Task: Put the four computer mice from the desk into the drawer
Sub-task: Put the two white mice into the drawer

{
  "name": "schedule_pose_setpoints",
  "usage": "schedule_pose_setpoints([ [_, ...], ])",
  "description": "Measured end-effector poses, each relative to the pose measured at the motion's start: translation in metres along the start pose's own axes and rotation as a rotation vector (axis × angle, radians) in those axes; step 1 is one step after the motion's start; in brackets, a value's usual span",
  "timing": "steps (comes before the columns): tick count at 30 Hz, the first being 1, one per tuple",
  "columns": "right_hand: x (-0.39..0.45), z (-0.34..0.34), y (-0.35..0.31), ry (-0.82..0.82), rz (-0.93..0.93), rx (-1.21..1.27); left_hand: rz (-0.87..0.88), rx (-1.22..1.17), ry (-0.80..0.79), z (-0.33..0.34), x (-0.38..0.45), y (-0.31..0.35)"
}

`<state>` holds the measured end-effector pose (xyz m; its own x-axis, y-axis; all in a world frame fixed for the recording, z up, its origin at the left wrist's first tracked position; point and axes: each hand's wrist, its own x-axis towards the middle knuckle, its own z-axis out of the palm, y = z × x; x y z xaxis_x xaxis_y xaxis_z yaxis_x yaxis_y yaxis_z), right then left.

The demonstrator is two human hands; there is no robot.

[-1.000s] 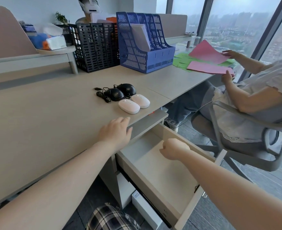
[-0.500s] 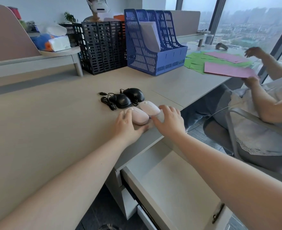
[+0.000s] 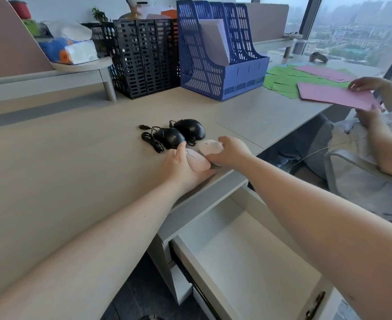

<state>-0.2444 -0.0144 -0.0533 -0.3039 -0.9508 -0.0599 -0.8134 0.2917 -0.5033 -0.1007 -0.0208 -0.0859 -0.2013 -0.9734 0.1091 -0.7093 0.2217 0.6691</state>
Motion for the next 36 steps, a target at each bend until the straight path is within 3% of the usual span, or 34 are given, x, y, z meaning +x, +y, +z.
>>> schedule_pose_setpoints([
  [8, -0.037, 0.001, 0.031, 0.125, 0.002, 0.056, 0.015, 0.101, 0.020, -0.003, -0.035, 0.021],
  [15, -0.068, -0.002, 0.062, 0.127, 0.056, 0.024, 0.111, 0.174, 0.021, 0.016, -0.086, 0.030],
  [25, -0.088, 0.034, 0.113, -0.048, 0.097, -0.038, 0.098, 0.314, -0.052, 0.064, -0.123, 0.018],
  [36, -0.077, 0.091, 0.145, -0.322, 0.199, -0.106, -0.056, 0.475, -0.318, 0.124, -0.116, -0.026],
])
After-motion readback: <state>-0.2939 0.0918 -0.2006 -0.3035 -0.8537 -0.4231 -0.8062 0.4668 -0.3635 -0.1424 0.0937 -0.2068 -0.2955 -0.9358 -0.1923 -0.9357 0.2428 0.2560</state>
